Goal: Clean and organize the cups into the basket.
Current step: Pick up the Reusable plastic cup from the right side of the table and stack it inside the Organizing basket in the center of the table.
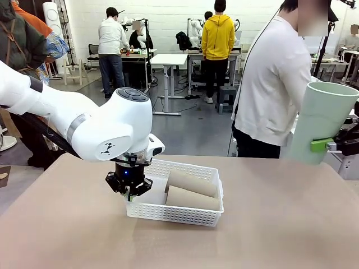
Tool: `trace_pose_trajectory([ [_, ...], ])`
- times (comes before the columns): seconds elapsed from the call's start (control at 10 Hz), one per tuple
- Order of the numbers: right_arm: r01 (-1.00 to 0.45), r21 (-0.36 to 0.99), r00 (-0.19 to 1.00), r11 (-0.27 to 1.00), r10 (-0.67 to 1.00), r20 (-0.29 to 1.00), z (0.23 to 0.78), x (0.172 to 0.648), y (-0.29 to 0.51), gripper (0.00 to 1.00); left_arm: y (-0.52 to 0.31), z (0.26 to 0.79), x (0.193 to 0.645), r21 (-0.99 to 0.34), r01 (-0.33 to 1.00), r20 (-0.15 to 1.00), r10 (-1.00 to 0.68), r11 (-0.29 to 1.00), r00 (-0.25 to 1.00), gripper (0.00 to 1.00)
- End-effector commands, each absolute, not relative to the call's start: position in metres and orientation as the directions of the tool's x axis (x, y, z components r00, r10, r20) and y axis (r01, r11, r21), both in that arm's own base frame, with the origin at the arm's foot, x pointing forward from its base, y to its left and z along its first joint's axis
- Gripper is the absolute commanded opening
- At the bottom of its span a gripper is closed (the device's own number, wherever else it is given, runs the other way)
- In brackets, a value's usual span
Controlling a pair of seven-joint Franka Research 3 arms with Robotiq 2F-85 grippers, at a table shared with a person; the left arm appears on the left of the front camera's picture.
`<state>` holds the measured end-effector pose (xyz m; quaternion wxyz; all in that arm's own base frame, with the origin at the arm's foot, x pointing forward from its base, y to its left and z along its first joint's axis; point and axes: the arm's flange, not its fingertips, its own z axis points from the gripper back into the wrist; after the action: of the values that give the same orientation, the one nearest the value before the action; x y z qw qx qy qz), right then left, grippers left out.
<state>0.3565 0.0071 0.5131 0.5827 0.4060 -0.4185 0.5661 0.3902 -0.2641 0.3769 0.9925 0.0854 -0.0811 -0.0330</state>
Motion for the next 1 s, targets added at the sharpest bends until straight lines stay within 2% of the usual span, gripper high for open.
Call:
trace_pose_trajectory([
  [0.0, -0.999, -0.004, 0.006, 0.032, 0.316, 0.949, 0.515, 0.354, 0.007, 0.00, -0.265, 0.374, 0.388, 0.185, 0.055, 0.156, -0.085, 0.981, 0.984, 0.02],
  [0.1, -1.000, -0.001, 0.009, 0.029, 0.320, 0.947, 0.513, 0.356, 0.007, 0.81, -0.265, 0.374, 0.388, 0.185, 0.055, 0.156, -0.085, 0.981, 0.984, 0.02],
  [0.3, -0.999, -0.051, -0.033, 0.011, 0.633, 0.774, 0.562, 0.369, 0.075, 0.81, -0.265, 0.374, 0.388, 0.185, 0.055, 0.156, -0.085, 0.981, 0.984, 0.02],
  [0.5, -0.999, 0.011, -0.026, -0.040, 0.814, 0.581, 0.579, 0.401, 0.146, 0.81, -0.265, 0.374, 0.388, 0.185, 0.055, 0.156, -0.085, 0.981, 0.984, 0.02],
  [0.9, -0.972, 0.174, -0.096, -0.159, 0.941, 0.325, 0.539, 0.447, 0.265, 0.81, -0.265, 0.374, 0.388, 0.185, 0.055, 0.156, -0.085, 0.981, 0.984, 0.02],
])
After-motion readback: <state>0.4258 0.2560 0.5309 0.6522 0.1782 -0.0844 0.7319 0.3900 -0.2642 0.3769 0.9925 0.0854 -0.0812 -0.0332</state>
